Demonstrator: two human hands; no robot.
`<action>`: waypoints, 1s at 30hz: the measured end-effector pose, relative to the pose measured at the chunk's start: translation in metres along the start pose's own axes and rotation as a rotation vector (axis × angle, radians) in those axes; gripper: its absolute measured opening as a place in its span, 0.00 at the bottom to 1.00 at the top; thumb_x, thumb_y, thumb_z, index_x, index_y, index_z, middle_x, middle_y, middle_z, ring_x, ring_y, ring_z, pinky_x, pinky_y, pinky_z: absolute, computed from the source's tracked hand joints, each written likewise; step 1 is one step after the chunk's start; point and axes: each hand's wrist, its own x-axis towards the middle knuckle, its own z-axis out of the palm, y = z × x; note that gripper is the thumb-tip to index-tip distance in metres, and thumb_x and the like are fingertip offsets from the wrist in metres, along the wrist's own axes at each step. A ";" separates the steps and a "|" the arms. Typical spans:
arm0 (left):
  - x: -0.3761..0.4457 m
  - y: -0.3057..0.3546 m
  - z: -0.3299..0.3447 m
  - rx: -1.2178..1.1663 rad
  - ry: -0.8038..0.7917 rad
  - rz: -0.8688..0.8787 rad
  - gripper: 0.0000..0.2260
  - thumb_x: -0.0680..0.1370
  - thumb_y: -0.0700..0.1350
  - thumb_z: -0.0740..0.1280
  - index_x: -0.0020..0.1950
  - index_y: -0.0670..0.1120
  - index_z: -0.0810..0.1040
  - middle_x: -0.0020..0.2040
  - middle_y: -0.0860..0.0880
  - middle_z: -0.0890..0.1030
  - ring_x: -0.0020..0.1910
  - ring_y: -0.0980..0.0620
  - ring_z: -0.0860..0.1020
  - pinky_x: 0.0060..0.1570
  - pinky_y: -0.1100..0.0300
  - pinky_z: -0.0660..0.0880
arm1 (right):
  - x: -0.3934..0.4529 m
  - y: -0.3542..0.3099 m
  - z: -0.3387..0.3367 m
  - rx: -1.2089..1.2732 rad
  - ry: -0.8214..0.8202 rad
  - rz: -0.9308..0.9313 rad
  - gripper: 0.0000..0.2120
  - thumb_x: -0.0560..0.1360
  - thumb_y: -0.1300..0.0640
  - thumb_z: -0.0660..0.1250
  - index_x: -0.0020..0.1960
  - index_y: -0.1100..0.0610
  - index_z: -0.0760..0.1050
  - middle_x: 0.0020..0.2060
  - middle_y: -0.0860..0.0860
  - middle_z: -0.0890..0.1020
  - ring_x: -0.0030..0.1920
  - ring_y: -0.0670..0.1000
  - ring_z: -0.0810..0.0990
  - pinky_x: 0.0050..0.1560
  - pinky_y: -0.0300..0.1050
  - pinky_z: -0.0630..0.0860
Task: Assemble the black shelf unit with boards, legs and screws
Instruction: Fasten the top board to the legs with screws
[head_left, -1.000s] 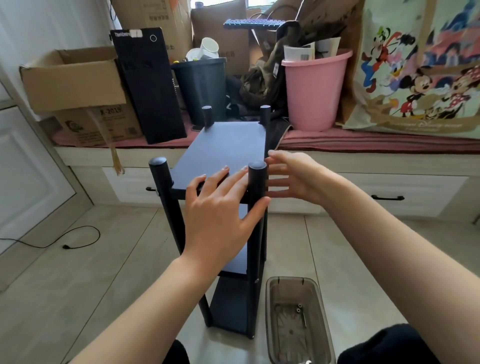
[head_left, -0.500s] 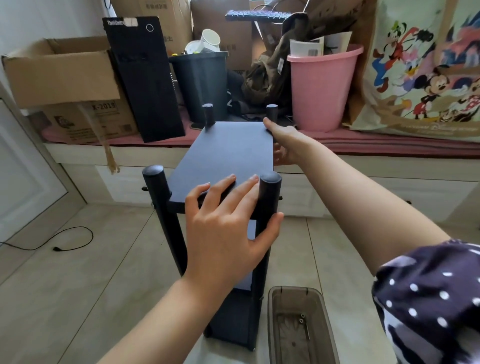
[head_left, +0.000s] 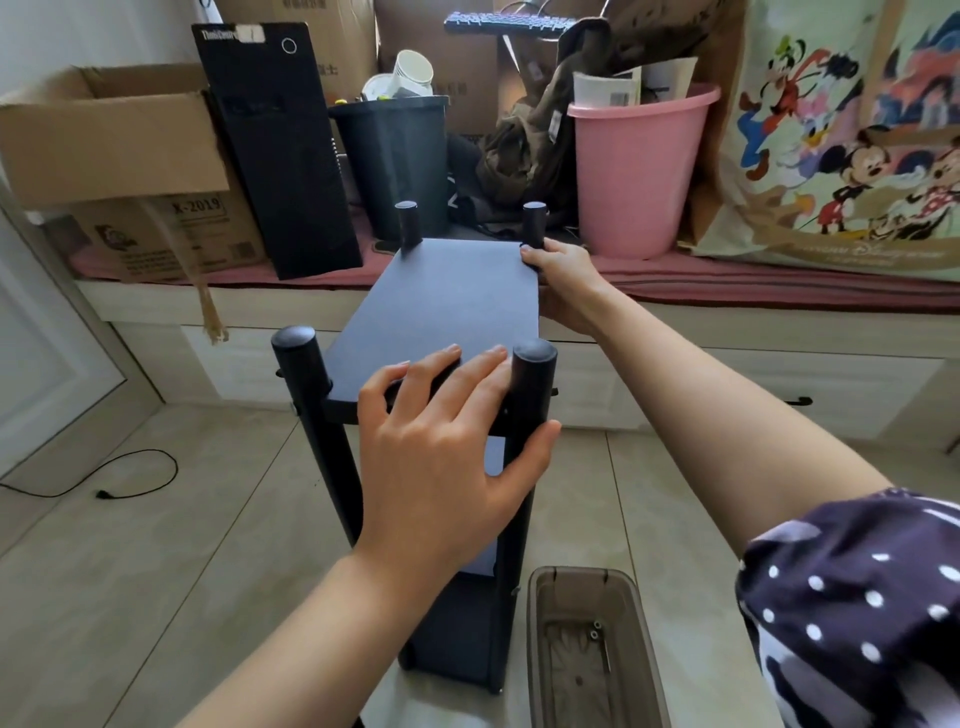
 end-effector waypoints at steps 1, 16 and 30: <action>0.000 0.000 0.000 0.004 0.000 0.005 0.23 0.79 0.61 0.62 0.60 0.46 0.85 0.60 0.51 0.84 0.64 0.46 0.79 0.64 0.46 0.66 | 0.000 -0.001 -0.002 -0.001 -0.012 0.001 0.08 0.82 0.61 0.60 0.57 0.60 0.76 0.29 0.49 0.79 0.25 0.47 0.78 0.28 0.38 0.75; 0.000 -0.001 0.003 0.008 0.014 0.009 0.22 0.80 0.61 0.63 0.60 0.47 0.84 0.59 0.52 0.85 0.63 0.45 0.79 0.61 0.46 0.67 | -0.003 0.000 0.001 0.012 -0.008 0.011 0.10 0.83 0.53 0.58 0.52 0.57 0.75 0.24 0.46 0.79 0.24 0.48 0.79 0.28 0.39 0.76; -0.001 -0.002 0.001 0.005 0.006 0.014 0.23 0.80 0.61 0.61 0.61 0.46 0.83 0.59 0.50 0.84 0.64 0.45 0.79 0.63 0.49 0.63 | -0.100 0.051 -0.066 -0.094 0.053 0.238 0.14 0.84 0.56 0.56 0.57 0.64 0.76 0.42 0.60 0.86 0.41 0.58 0.87 0.36 0.47 0.83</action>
